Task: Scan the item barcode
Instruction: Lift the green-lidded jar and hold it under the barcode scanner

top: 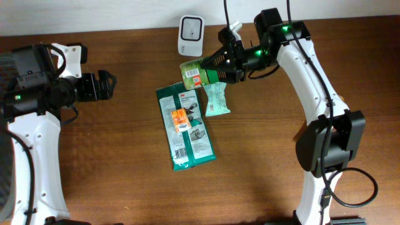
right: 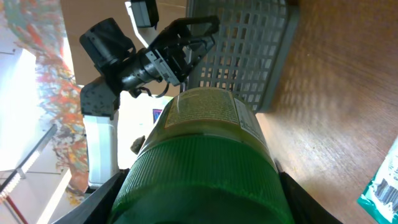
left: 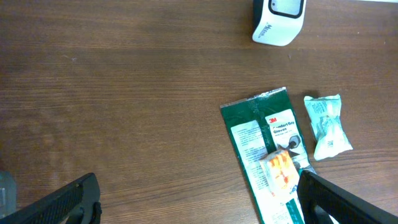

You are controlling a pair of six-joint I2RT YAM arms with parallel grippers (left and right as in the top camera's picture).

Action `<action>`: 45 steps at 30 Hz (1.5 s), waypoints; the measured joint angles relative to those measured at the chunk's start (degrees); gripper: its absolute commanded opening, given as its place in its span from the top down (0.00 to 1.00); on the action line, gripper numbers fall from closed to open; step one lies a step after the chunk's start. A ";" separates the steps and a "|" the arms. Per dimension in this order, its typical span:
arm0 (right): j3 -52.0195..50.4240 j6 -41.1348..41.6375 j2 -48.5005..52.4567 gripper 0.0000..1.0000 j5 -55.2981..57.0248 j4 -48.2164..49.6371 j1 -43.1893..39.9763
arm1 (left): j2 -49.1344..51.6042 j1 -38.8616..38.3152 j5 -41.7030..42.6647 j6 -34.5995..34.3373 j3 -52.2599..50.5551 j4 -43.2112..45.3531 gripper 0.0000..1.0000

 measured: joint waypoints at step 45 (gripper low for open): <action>1.29 -16.96 -7.02 0.53 96.45 35.01 13.88 | -0.02 -0.07 0.00 0.00 0.00 -0.09 0.01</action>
